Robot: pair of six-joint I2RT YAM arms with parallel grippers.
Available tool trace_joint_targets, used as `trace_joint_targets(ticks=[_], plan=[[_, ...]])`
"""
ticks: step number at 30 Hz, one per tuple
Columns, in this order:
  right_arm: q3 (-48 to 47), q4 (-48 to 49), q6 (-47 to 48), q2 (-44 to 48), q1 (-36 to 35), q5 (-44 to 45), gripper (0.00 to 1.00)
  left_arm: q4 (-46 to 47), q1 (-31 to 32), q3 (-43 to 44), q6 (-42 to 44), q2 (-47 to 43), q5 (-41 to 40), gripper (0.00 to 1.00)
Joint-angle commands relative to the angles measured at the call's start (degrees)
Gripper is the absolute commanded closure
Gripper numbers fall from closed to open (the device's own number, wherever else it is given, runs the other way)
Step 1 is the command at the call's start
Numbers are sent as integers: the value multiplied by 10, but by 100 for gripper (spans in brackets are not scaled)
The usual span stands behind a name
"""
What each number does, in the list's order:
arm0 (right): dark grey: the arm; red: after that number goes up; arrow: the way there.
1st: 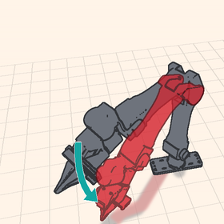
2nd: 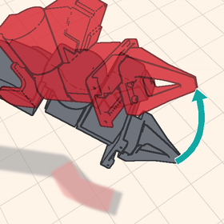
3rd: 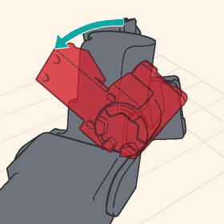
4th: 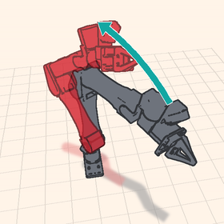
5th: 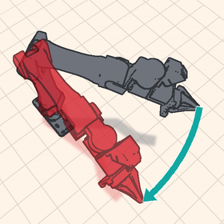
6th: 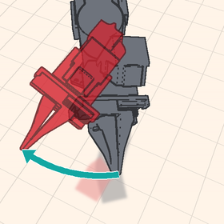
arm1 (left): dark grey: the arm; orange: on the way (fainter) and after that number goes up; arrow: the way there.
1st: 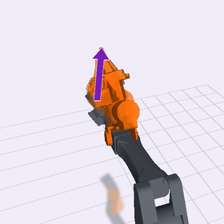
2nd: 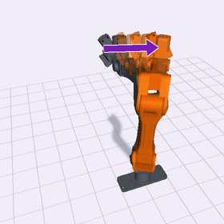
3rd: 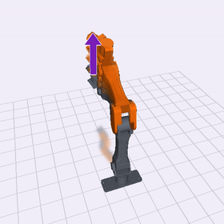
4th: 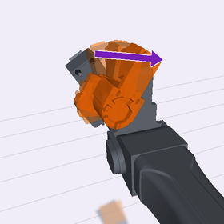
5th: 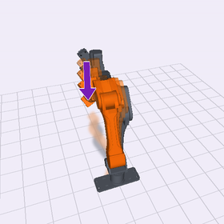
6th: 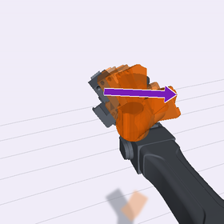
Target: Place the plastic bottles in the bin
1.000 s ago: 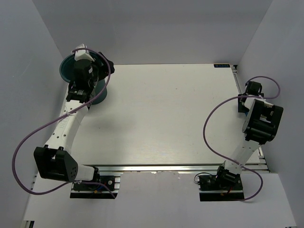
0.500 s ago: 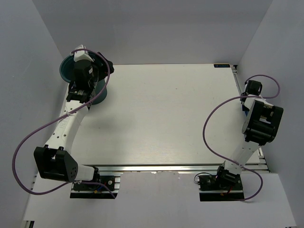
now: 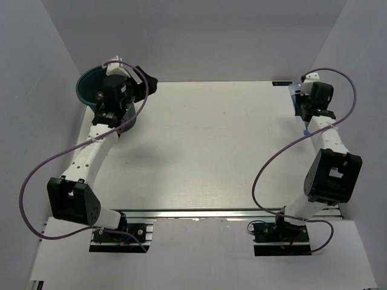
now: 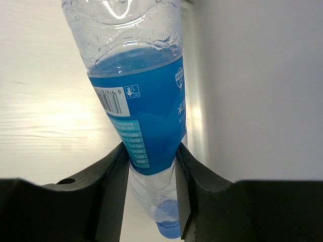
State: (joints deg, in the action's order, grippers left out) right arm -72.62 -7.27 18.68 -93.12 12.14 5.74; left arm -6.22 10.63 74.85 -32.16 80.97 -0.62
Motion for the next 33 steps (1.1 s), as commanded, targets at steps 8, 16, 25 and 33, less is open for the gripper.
trace_joint_targets(ticks=[8,16,25,33], plan=[[-16,46,-176,32,-168,-420,82,35,156,134,0,148,98,2],[-56,55,-224,-13,-287,-452,82,42,203,166,-2,197,115,2],[-91,104,-280,-29,-309,-514,82,9,214,171,28,203,74,11],[-62,117,-279,2,-310,-508,37,1,214,177,38,179,15,60]])
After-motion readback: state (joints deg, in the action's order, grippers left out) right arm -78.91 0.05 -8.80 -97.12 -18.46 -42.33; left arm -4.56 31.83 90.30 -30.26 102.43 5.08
